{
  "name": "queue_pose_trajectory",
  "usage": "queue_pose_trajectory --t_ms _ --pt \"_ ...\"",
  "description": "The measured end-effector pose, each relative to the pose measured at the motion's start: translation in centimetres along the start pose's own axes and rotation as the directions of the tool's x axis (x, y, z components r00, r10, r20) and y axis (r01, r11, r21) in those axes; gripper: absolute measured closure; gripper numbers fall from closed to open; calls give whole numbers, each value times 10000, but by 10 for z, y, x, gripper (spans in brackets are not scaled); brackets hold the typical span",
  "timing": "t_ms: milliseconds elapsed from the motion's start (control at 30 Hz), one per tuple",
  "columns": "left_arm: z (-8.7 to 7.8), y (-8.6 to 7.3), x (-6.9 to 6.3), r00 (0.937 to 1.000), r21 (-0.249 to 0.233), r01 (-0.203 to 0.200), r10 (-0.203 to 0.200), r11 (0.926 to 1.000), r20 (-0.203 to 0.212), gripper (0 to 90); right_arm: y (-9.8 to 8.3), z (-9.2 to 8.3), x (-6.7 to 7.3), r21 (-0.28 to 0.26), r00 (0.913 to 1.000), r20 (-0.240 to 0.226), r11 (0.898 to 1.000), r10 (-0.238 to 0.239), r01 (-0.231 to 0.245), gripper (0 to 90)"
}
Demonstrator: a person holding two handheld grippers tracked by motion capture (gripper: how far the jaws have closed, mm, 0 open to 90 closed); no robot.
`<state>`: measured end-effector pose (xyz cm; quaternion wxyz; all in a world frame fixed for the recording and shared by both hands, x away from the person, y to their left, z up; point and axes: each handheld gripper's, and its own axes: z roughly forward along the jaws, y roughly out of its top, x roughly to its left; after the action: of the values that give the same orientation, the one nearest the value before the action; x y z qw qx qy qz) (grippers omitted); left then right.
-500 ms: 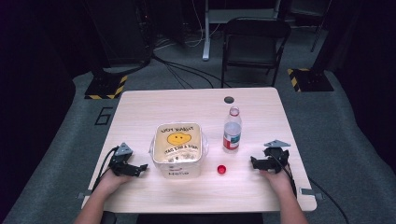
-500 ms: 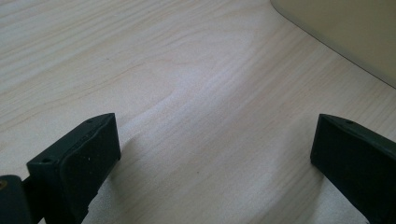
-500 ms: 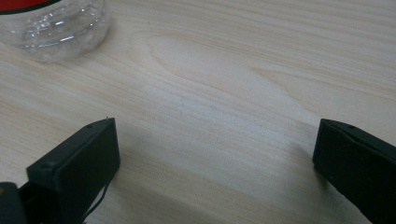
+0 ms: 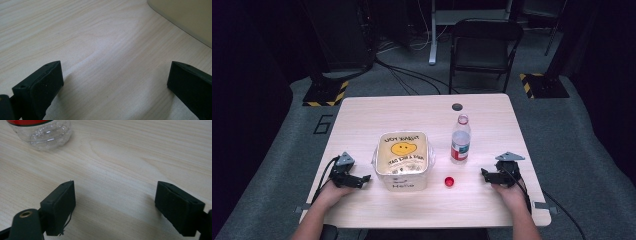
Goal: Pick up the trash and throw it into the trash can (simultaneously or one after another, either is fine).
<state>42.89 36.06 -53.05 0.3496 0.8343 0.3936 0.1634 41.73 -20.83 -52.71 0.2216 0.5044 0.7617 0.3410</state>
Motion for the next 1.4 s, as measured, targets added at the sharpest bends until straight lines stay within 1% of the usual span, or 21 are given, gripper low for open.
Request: queue_pose_trajectory --t_ms 33,100,233,267,300,400,433,467,533,600,633,667,800,933,1000,1067,1200,1233,1267,1333,1400 --pt "1 1 1 9999 -32 -88 88 10000 -60 0 0 0 -1 2 10000 -8 10000 -81 81 184" --pt "2 1 0 10000 -79 9 -10 10000 -60 0 1 -2 -3 133 9997 -141 9997 -189 191 230" --pt "1 1 0 10000 -58 25 -25 10000 -43 1 5 -4 -3 410 9997 -184 9990 -189 196 307" --pt "2 1 0 10000 -90 64 -65 9999 -45 0 6 -4 -3 484 9991 -256 9982 -345 357 316" --pt "1 1 0 10000 -39 10 -10 10000 -48 0 8 -5 -1 572 9994 -186 9979 -293 303 314" --pt "3 1 1 10000 -116 30 -31 9999 -87 1 11 -11 2 285 9980 -184 9977 -613 618 290" --pt "3 2 0 9999 -134 155 -155 9998 -55 1 11 -13 3 152 9978 -180 9978 -645 648 276" --pt "3 2 0 9999 -78 124 -124 9999 -50 1 11 -15 3 107 9976 -169 9977 -674 676 268" --pt "3 2 0 9999 -75 135 -135 9999 -58 1 11 -18 5 -29 9980 -250 9983 -583 582 265" --pt "3 2 0 9999 -96 130 -131 9999 -94 2 12 -20 4 -166 9971 -357 9977 -669 664 254" --pt "2 1 0 9997 -111 214 -215 9997 -98 2 14 -20 3 -240 9972 -485 9982 -569 557 239" --pt "2 1 0 9998 -69 137 -138 9999 -117 1 17 -21 3 -304 9968 -607 9983 -521 504 225" --pt "1 0 -1 9996 -56 234 -235 9997 -170 2 23 -24 5 -548 9962 -724 9975 -489 450 187" --pt "1 0 -1 9993 -104 273 -275 9996 -254 2 29 -29 10 -928 9950 -757 9940 -649 578 145" --pt "1 0 -1 9993 -145 268 -272 9995 -268 2 36 -33 13 -1063 9932 -724 9909 -910 831 135" --pt "0 -1 -1 9992 -52 288 -289 9996 -258 2 40 -36 16 -1231 9914 -873 9887 -972 861 134" --pt "-5 -6 -4 9993 -106 252 -255 9996 -291 2 49 -40 27 -1409 9853 -1008 9823 -1380 1232 130" --pt "-7 -8 -4 9994 -62 290 -291 9996 -179 3 52 -42 31 -1505 9843 -1021 9803 -1438 1276 126" --pt "-8 -9 -4 9995 -107 179 -182 9998 -253 3 55 -42 33 -1545 9832 -1063 9793 -1482 1309 122" --pt "-10 -11 -5 9996 -93 240 -242 9997 -176 3 60 -41 38 -1461 9852 -847 9799 -1489 1356 80" --pt "-13 -14 -4 9996 -117 211 -213 9997 -195 3 64 -38 40 -1362 9867 -856 9827 -1382 1258 60"
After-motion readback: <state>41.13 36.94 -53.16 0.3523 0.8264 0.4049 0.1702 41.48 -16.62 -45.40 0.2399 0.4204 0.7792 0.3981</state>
